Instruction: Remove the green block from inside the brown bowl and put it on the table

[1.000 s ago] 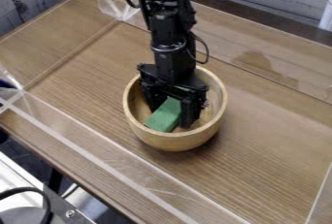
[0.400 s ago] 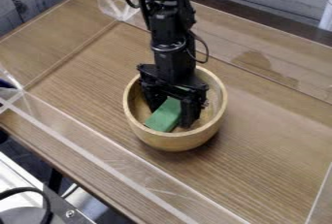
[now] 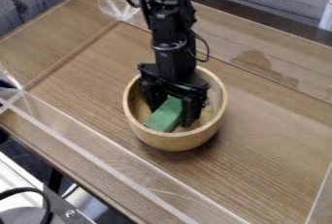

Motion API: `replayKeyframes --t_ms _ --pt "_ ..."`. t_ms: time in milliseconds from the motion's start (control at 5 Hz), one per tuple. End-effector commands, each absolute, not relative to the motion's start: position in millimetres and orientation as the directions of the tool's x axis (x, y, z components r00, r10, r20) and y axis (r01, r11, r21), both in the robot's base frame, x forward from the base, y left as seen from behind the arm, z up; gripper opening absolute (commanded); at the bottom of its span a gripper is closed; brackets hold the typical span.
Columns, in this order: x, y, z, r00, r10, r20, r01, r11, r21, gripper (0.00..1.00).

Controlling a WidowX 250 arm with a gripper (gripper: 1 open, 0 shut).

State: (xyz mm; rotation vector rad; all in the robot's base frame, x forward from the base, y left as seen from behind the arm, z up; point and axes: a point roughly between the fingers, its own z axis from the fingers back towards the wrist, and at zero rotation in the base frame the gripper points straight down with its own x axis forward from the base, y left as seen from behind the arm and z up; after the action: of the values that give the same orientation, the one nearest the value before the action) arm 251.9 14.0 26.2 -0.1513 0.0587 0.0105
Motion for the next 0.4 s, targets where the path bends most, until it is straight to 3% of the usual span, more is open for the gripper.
replayKeyframes --t_ms 0,200 --pt "254.6 15.7 24.6 0.999 0.013 -0.05 -0.02 0.988 -0.15 1.0" --pt "254.0 15.6 21.4 0.998 0.014 -0.056 -0.023 0.988 -0.151 1.0"
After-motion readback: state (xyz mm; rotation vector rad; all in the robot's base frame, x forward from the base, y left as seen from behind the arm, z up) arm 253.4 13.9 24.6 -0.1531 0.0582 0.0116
